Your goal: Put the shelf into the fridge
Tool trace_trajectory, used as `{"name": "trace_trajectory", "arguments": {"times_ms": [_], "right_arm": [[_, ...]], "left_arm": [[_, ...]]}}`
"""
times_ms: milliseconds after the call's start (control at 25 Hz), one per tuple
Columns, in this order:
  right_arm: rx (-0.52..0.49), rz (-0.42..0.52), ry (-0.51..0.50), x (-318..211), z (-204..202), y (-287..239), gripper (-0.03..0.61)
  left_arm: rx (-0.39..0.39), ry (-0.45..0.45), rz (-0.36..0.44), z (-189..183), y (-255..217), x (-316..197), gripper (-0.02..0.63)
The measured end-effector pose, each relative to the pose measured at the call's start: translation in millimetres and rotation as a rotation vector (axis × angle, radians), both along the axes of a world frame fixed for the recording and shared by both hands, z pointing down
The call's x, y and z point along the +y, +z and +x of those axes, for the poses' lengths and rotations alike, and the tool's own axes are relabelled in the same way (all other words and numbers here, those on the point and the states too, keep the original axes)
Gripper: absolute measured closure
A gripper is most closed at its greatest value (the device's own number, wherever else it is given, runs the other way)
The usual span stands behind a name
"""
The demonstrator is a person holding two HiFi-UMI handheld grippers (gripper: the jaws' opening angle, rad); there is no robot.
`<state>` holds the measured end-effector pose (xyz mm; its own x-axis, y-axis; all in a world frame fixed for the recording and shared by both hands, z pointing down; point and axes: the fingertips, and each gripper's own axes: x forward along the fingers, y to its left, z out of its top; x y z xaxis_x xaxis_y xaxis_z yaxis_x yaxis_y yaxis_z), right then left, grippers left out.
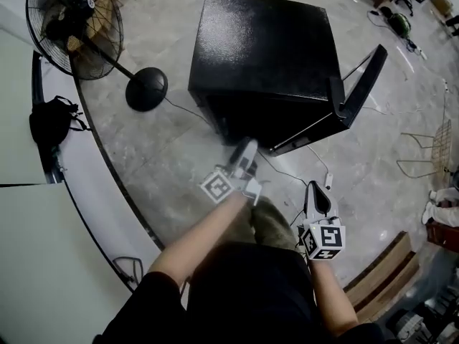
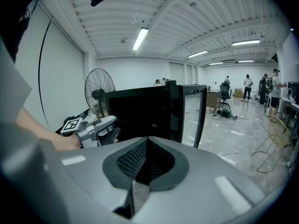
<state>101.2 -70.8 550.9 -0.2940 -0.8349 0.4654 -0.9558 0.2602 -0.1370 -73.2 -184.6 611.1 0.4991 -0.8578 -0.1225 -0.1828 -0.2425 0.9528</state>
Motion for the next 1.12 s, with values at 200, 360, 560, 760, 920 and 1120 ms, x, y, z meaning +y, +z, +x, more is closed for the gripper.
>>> {"name": "trace_trajectory", "arguments": {"times_ms": [200, 360, 560, 760, 920, 1120], "right_arm": [[-0.020, 0.028, -0.021, 18, -7, -21, 0.578], [-0.036, 0.047, -0.071, 33, -22, -39, 0.578], [-0.069, 0.116, -0.126, 32, -34, -75, 0.578], [-0.074, 0.176, -0.157, 26, -25, -108, 0.578], [-0.068, 0.212, -0.162, 17, -7, -126, 0.578], [-0.069, 0.248, -0.169, 8, 6, -144, 0.578]], "left_arm": [[-0.091, 0.067, 0.129, -17, -53, 80, 0.418], [-0.149, 0.008, 0.170, -34, -90, 128, 0.513], [-0.239, -0.049, 0.252, -47, -146, 155, 0.615], [-0.551, -0.072, 0.326, -45, -185, 155, 0.614], [-0.709, -0.126, 0.346, -39, -208, 148, 0.612], [-0.860, -0.159, 0.366, -22, -230, 144, 0.611]]}}
